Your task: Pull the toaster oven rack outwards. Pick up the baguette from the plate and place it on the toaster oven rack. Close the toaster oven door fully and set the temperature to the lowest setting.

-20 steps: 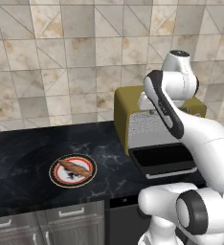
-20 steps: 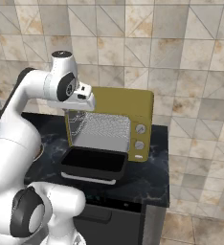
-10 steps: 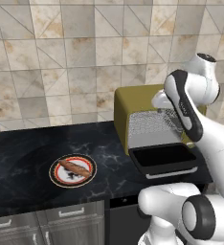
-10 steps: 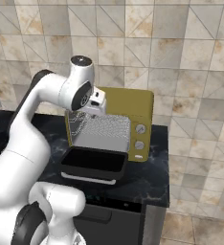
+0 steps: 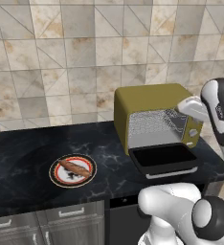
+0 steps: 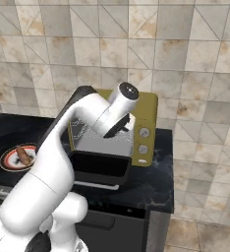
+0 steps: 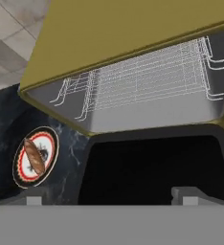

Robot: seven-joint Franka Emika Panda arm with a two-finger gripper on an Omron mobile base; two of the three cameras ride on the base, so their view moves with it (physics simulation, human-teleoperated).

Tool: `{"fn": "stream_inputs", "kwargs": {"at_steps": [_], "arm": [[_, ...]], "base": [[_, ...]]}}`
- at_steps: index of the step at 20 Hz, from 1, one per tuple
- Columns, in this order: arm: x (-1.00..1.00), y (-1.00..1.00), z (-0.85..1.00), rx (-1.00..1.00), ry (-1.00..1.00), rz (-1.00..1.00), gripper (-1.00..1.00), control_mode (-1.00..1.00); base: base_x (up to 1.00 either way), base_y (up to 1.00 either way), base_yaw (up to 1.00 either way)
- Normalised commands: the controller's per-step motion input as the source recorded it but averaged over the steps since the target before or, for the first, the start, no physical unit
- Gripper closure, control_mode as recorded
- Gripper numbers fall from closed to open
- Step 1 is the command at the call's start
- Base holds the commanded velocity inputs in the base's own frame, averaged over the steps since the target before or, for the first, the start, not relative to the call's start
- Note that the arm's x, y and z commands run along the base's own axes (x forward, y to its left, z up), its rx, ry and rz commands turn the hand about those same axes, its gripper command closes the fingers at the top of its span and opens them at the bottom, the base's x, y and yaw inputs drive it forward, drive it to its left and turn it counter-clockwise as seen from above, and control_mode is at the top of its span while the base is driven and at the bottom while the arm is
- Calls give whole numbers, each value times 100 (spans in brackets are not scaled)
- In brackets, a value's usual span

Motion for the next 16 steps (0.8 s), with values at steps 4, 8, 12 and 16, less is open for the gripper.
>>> {"fn": "stream_inputs", "kwargs": {"at_steps": [4,8,12,16], "arm": [[-9,-56,-55,24,-6,0,-100,-100],[0,-38,-45,22,-4,-2,-100,-100],[5,-16,-37,21,-6,-5,-100,-100],[23,0,-37,18,-9,-11,-100,-100]], "base": [[0,0,0],[0,0,0],[0,0,0],[0,0,0]]}}
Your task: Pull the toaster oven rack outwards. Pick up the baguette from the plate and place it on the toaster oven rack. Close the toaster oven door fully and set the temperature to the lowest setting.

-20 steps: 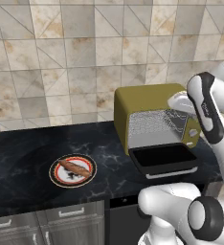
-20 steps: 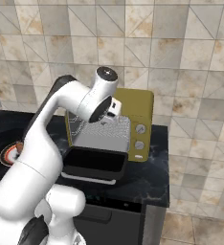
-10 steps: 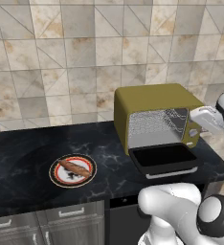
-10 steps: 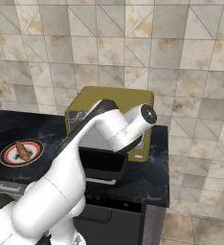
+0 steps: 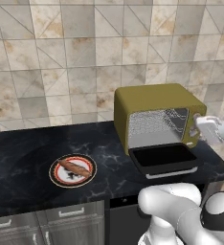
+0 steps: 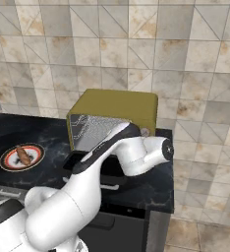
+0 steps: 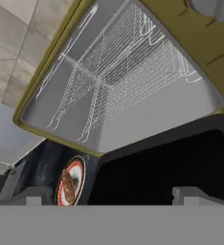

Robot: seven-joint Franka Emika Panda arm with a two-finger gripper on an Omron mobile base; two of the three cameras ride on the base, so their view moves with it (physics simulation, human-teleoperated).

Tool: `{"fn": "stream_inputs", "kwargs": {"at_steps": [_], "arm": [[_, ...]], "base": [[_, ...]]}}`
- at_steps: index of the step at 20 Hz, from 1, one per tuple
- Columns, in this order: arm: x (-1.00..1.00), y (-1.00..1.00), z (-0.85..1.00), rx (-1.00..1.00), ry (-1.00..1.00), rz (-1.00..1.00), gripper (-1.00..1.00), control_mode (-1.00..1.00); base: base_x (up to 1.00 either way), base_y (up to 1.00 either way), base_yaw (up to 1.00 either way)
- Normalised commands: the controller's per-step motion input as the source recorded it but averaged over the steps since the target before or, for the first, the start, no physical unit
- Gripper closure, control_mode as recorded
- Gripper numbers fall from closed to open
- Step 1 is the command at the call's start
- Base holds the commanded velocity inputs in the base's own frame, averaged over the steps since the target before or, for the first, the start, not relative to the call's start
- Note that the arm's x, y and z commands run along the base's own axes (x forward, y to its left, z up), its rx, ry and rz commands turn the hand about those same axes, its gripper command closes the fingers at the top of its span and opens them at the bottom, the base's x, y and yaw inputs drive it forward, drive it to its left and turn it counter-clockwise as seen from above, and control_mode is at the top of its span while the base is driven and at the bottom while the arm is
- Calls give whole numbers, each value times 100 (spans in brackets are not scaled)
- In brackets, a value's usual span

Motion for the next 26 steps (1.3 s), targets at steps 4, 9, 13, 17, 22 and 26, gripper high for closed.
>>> {"fn": "stream_inputs", "kwargs": {"at_steps": [4,9,13,17,22,26], "arm": [[42,0,-32,16,-7,-14,-100,-100],[49,6,-22,12,-7,-13,-100,-100],[47,20,-10,7,0,-6,-100,-100],[34,18,-14,5,0,0,-100,-100],[12,7,-22,5,0,0,-100,-100],[20,6,-13,8,0,0,-100,-100]], "base": [[0,0,0],[0,0,0],[0,0,0],[0,0,0],[0,0,0],[0,0,0]]}}
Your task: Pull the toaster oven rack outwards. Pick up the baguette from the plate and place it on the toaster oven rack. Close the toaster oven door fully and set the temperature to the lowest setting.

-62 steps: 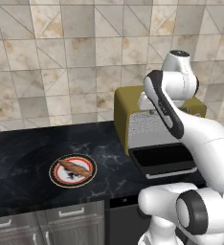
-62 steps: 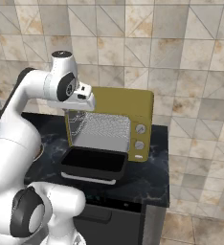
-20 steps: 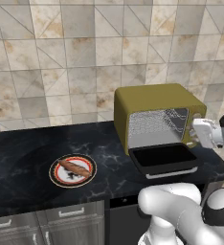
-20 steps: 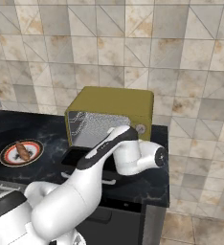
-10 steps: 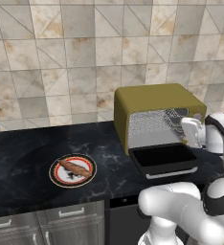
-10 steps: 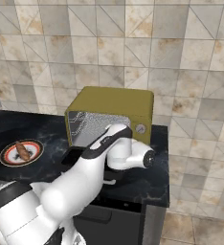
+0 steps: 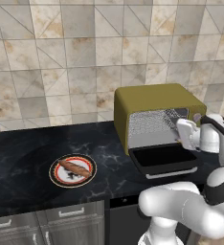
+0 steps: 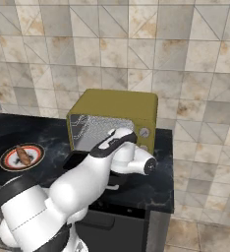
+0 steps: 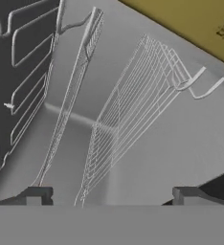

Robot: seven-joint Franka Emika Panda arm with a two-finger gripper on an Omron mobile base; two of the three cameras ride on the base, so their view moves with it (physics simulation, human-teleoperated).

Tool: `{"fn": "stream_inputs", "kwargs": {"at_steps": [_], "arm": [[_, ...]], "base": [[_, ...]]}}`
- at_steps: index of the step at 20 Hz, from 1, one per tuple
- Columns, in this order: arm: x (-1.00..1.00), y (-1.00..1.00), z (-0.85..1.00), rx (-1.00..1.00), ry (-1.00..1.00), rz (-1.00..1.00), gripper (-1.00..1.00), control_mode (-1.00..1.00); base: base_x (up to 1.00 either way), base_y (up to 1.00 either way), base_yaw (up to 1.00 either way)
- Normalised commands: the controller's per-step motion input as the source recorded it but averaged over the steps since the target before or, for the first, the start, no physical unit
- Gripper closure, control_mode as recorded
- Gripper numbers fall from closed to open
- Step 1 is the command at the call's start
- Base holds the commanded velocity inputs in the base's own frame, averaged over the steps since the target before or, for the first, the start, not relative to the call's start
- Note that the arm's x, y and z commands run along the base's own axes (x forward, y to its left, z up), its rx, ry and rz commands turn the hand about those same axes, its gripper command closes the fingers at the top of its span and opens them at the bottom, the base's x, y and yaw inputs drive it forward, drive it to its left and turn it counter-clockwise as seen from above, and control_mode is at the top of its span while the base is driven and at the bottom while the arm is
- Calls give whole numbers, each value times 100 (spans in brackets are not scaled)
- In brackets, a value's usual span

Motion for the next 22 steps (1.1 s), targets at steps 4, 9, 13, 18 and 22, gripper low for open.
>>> {"fn": "stream_inputs", "kwargs": {"at_steps": [4,9,13,18,22], "arm": [[30,8,-10,9,0,1,-100,-100],[23,10,-20,5,0,2,-100,-100],[10,10,-20,4,1,0,-100,-100],[0,6,-20,15,7,0,-100,-100],[-5,5,-21,28,10,-1,-100,-100]], "base": [[0,0,0],[0,0,0],[0,0,0],[0,0,0],[0,0,0]]}}
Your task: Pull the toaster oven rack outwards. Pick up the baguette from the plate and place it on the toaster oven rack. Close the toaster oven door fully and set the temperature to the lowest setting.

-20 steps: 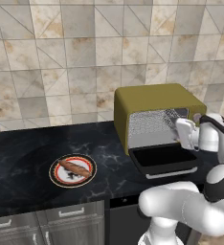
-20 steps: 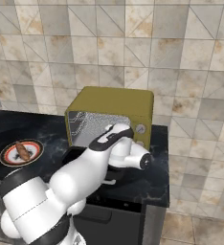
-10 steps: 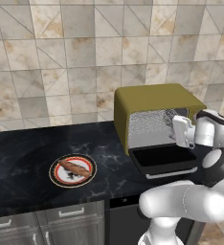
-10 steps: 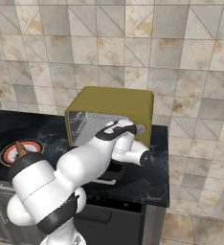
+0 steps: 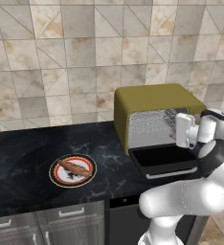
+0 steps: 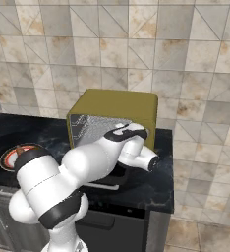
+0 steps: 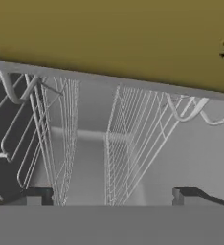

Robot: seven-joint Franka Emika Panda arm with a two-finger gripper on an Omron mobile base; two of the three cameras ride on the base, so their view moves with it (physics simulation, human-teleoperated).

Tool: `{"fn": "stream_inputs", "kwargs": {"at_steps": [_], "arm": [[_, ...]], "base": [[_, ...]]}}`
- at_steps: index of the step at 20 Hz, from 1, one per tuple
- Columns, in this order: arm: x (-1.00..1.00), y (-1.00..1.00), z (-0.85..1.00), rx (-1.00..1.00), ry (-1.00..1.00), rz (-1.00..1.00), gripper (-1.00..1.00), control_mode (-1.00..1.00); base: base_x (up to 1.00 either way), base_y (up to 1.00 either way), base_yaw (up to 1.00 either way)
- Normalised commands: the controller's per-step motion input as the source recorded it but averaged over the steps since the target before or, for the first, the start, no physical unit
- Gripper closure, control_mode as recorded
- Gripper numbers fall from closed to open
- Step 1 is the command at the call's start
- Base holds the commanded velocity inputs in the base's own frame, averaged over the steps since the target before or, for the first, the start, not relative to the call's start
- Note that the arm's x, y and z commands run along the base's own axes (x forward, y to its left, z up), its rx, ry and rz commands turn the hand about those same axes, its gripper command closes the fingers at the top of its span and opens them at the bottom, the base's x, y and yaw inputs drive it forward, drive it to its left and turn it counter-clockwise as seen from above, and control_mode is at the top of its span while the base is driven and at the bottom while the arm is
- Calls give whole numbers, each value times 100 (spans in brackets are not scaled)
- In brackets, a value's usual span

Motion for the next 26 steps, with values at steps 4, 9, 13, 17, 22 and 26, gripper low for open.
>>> {"fn": "stream_inputs", "kwargs": {"at_steps": [4,9,13,17,22,26], "arm": [[-10,11,-31,29,12,-4,-100,-100],[-18,37,-53,20,13,-2,-100,-100],[-26,54,-63,15,9,-1,-100,-100],[-32,62,-71,12,5,-2,-100,-100],[-57,90,-48,-4,-33,0,-100,-100],[-33,91,-13,-24,-58,0,-100,-100]], "base": [[0,0,0],[0,0,0],[0,0,0],[0,0,0],[0,0,0],[0,0,0]]}}
